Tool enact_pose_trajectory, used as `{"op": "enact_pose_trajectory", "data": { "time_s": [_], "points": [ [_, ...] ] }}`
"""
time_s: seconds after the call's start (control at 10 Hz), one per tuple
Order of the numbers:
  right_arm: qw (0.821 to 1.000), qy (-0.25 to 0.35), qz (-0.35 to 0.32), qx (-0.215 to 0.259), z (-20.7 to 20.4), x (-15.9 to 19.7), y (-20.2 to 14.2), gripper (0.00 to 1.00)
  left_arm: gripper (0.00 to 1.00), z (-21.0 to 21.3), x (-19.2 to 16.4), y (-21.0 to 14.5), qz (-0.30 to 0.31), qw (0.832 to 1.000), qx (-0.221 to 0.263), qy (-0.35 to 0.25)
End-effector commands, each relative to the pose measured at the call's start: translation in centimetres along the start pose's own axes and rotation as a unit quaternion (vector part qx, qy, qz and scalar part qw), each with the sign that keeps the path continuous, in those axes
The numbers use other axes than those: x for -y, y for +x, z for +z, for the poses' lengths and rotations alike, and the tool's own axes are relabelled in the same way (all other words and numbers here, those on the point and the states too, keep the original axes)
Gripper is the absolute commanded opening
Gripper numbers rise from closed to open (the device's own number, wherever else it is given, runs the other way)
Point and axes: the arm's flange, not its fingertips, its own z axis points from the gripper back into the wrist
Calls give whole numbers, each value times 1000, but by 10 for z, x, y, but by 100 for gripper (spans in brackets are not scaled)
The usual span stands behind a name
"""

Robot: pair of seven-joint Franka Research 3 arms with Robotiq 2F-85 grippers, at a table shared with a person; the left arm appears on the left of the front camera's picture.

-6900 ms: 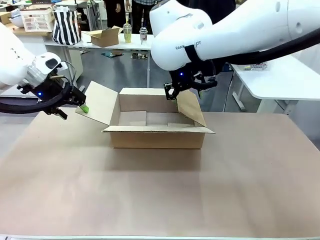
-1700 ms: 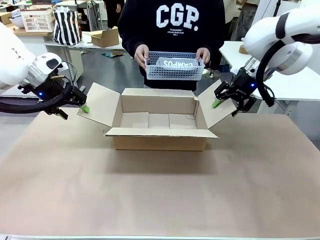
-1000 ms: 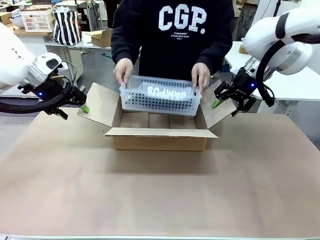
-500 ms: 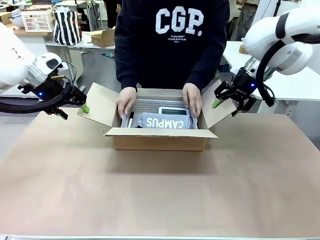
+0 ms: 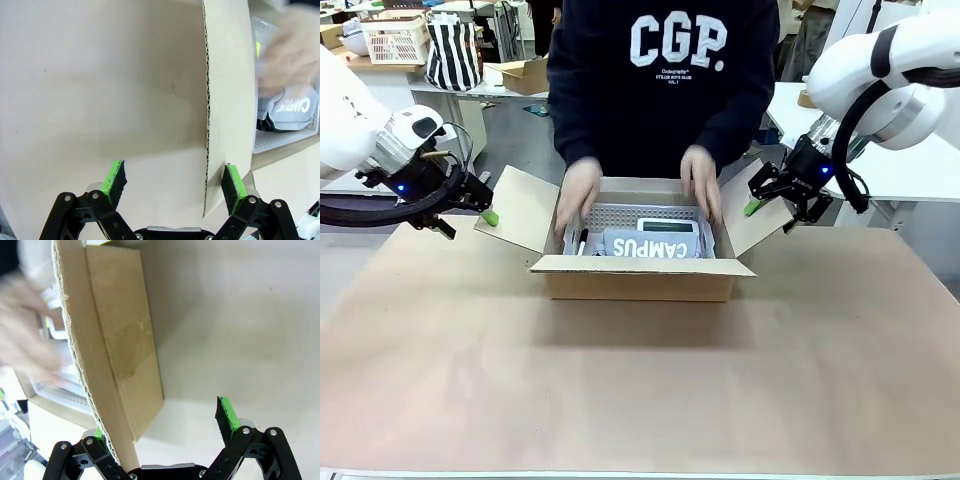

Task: Pack the gift set into the box.
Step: Lift both hands away from the flaps of the Package Box.

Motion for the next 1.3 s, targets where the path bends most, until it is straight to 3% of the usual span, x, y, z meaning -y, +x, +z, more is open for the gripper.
{"op": "enact_pose_trajectory", "data": {
  "time_s": [0.0,1.2],
  "points": [
    [1000,-9,-3,-1,-4,-2,1,100,100,4,1,1,4,1000,-6,5],
    [1000,-9,-3,-1,-4,-2,1,100,100,4,1,1,4,1000,-6,5]
  ]
}}
